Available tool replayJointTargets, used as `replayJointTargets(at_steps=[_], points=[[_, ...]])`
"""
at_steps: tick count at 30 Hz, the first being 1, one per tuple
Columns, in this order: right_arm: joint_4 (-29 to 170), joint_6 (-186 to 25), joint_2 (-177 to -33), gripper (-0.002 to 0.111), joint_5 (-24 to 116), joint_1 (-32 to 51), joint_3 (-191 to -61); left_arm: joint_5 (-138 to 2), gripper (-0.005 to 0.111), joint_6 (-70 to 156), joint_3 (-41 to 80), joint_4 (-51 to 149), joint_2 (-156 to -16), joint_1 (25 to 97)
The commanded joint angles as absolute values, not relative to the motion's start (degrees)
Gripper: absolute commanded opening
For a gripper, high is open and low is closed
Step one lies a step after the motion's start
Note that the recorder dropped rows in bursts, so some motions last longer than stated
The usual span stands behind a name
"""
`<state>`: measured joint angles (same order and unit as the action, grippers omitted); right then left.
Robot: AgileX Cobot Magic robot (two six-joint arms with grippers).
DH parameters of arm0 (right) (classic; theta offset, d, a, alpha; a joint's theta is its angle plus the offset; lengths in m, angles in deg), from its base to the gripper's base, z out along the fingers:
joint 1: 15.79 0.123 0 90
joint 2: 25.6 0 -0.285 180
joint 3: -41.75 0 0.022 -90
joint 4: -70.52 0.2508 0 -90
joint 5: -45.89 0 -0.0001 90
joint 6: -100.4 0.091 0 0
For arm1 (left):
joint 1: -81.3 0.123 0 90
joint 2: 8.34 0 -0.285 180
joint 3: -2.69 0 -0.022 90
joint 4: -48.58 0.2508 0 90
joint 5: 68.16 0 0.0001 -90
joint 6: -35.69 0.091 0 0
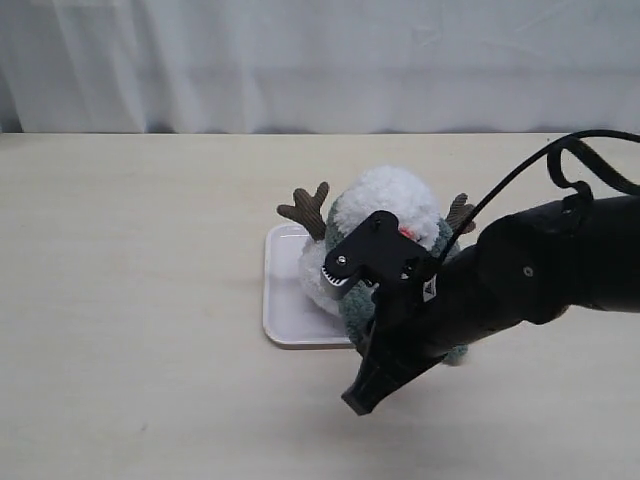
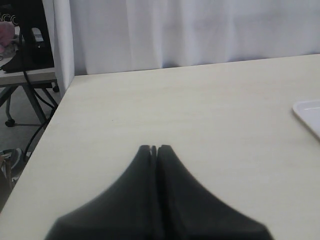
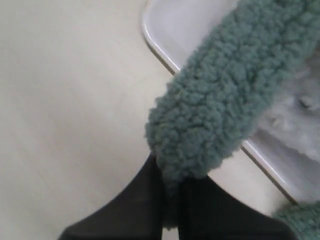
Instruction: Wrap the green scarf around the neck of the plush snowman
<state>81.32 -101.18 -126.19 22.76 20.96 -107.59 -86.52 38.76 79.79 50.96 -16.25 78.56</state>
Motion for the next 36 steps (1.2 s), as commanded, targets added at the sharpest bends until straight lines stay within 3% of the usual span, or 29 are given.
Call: replayJointTargets(at_steps=[1, 5, 22, 31, 36], points=[[57.42, -81.12, -125.75, 0.004, 18.67, 21.03, -107.49, -85.93, 0.0, 38.6, 79.9, 50.9, -16.13, 78.65], [41.73, -67.11, -125.75, 0.004, 16.88, 21.03, -107.49, -85.93, 0.0, 38.6, 79.9, 50.9, -16.13, 78.65], [41.79, -66.72, -131.23, 0.006, 16.67, 21.03, -107.6, -85.93, 0.0, 38.6, 79.9, 50.9, -16.13, 78.65], [47.11, -66.57, -125.76, 0.048, 12.97, 21.03, -107.69, -85.93, 0.0, 38.6, 79.9, 50.9, -16.13, 78.65], [49.48, -66.83, -118.13, 0.057, 8.33, 21.03, -107.69, -85.93, 0.0, 38.6, 79.9, 50.9, -16.13, 78.65]])
